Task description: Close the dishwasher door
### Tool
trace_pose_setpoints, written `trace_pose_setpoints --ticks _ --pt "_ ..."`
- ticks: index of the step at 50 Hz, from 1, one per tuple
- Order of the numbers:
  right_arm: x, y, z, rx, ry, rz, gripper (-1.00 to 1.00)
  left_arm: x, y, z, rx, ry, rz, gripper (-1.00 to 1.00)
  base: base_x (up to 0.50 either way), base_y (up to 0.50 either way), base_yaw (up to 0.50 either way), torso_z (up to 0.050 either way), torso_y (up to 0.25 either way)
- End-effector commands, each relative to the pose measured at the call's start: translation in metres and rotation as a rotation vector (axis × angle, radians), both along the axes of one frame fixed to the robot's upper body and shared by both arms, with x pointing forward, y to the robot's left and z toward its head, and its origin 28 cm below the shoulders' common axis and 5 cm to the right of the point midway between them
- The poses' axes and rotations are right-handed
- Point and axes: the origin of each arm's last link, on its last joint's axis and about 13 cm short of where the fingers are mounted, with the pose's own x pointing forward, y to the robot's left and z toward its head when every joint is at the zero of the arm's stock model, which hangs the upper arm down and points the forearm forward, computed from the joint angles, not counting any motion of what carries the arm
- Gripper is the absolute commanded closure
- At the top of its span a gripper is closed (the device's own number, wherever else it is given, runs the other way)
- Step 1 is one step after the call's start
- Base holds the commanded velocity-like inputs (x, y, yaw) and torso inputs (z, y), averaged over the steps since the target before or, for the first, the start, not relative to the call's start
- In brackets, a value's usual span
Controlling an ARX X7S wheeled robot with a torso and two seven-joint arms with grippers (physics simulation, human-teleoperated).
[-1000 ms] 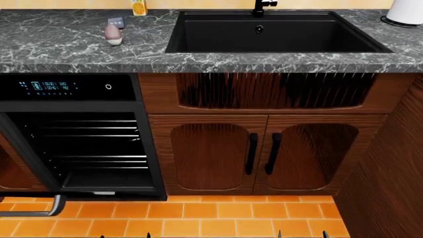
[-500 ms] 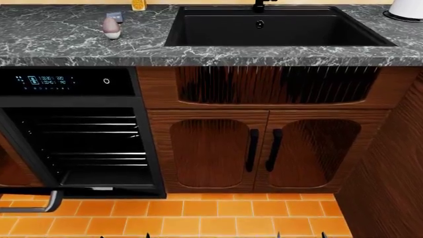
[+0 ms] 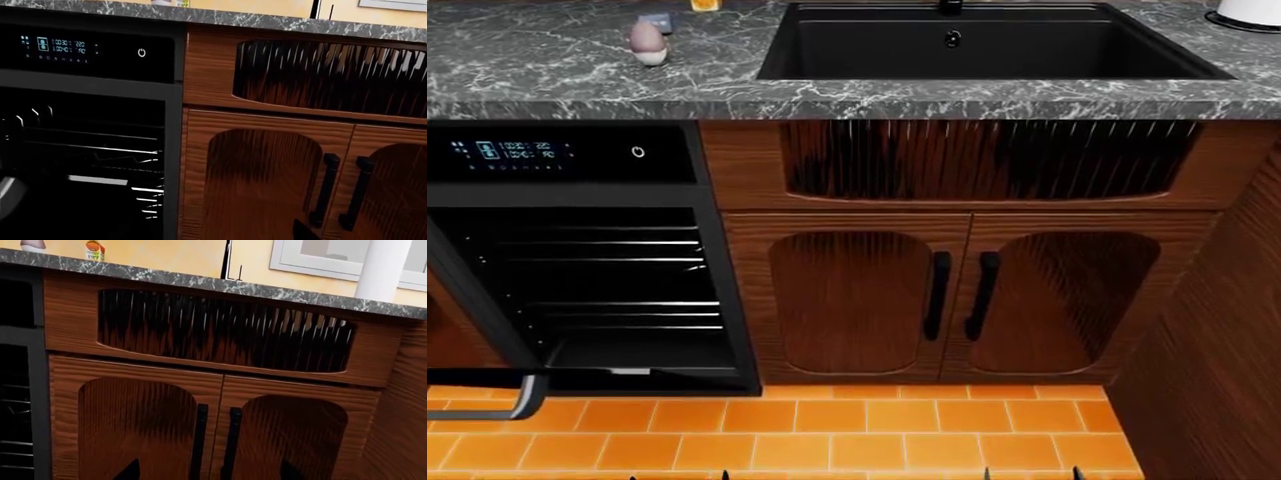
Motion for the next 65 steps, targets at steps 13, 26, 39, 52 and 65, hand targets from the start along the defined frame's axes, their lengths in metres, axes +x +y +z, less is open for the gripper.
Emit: trace_pose_setpoints --ticks 13,26,39,52,65 --pt "-0.0014 0.0005 -0.0003 -0.002 0.002 0.004 -1.0 -0.0008 0.0002 -0.0004 -0.002 0.0 -0.003 -1.0 0.0 0.0 0.0 -0.029 0.0" --pt "-0.0016 0.0006 -0.0005 -0.003 0.004 0.006 -1.0 -0.0003 0.0001 -0.0001 -0.006 0.001 -0.004 -1.0 0.0 0.0 0.0 -0.029 0.0" --pt "-0.0016 0.0008 -0.0003 -0.004 0.005 0.01 -1.0 -0.0003 0.0001 0.0001 -0.007 0.0 -0.005 -1.0 0.0 0.0 0.0 -0.029 0.0" --pt "-0.0017 0.0006 -0.0009 -0.006 0.006 0.009 -1.0 -0.0003 -0.0002 -0.0006 -0.008 0.001 -0.007 -1.0 0.0 0.0 0.0 -0.029 0.0" --pt "-0.0019 0.0006 -0.0014 -0.005 0.006 0.009 -1.0 -0.0001 -0.0005 -0.0005 -0.009 0.0 -0.009 -1.0 0.0 0.0 0.0 -0.031 0.0"
